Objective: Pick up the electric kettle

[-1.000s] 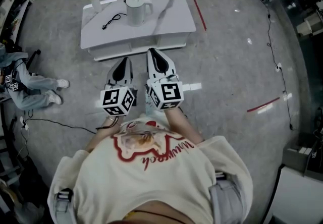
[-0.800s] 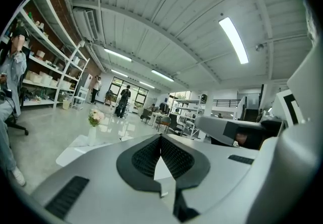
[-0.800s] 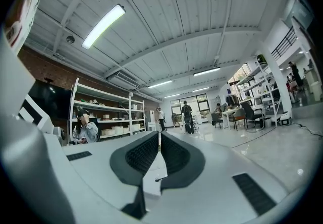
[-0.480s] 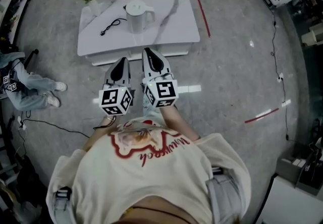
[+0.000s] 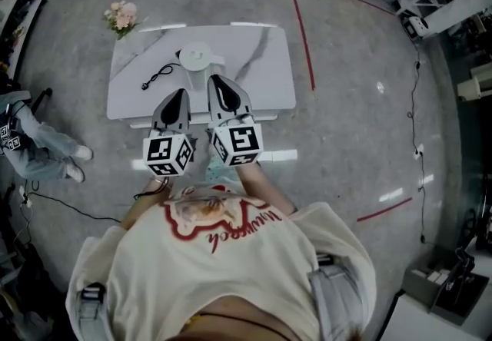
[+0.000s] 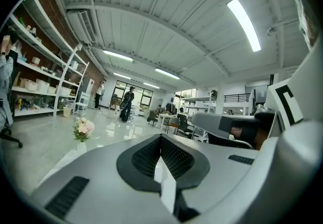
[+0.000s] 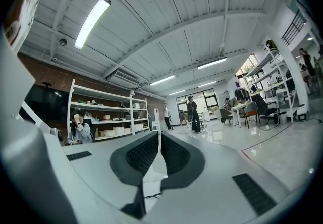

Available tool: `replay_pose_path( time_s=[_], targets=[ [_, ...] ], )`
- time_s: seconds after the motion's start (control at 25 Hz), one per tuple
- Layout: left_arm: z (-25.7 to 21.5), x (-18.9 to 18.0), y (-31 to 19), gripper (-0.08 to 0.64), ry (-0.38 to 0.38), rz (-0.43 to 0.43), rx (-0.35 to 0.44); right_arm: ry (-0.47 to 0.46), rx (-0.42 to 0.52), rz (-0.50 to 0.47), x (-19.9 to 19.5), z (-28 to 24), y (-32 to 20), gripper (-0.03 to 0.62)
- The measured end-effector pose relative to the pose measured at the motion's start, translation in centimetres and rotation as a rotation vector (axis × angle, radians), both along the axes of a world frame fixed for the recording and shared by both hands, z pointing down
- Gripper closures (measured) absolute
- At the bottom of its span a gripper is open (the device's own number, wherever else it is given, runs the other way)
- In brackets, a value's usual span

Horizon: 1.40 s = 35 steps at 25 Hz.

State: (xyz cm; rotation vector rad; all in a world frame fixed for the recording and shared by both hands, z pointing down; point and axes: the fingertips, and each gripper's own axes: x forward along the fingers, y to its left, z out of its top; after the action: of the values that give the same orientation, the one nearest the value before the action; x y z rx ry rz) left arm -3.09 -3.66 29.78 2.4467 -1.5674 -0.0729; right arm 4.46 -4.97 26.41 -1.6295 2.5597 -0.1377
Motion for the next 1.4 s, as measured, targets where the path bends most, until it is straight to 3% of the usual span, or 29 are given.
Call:
replay_pose_path(
  time_s=[0.32, 0.56, 1.08, 1.4],
  targets=[
    [-1.6, 1.7, -10.1, 0.561, -0.002, -0.035, 0.021, -0.005, -0.012, -0.014, 2.4, -0.7, -10.4, 0.568],
    [-1.7, 1.6, -14.2, 0.561, -0.013, -0.057, 0.027, 0.006, -0.033, -0.024, 2.4, 0.0, -14.4, 0.568],
    [-0.4, 0.1, -16.5, 0.561, -0.002, 0.014, -0.018, 0.031, -0.068, 0.010, 0.1, 1.4, -16.0, 0.568],
    [2.4, -0.9, -16.9, 0.561, 0.007, 0.004, -0.068, 0.061, -0.111, 0.022, -0.3, 3.9, -15.4, 0.568]
  ],
)
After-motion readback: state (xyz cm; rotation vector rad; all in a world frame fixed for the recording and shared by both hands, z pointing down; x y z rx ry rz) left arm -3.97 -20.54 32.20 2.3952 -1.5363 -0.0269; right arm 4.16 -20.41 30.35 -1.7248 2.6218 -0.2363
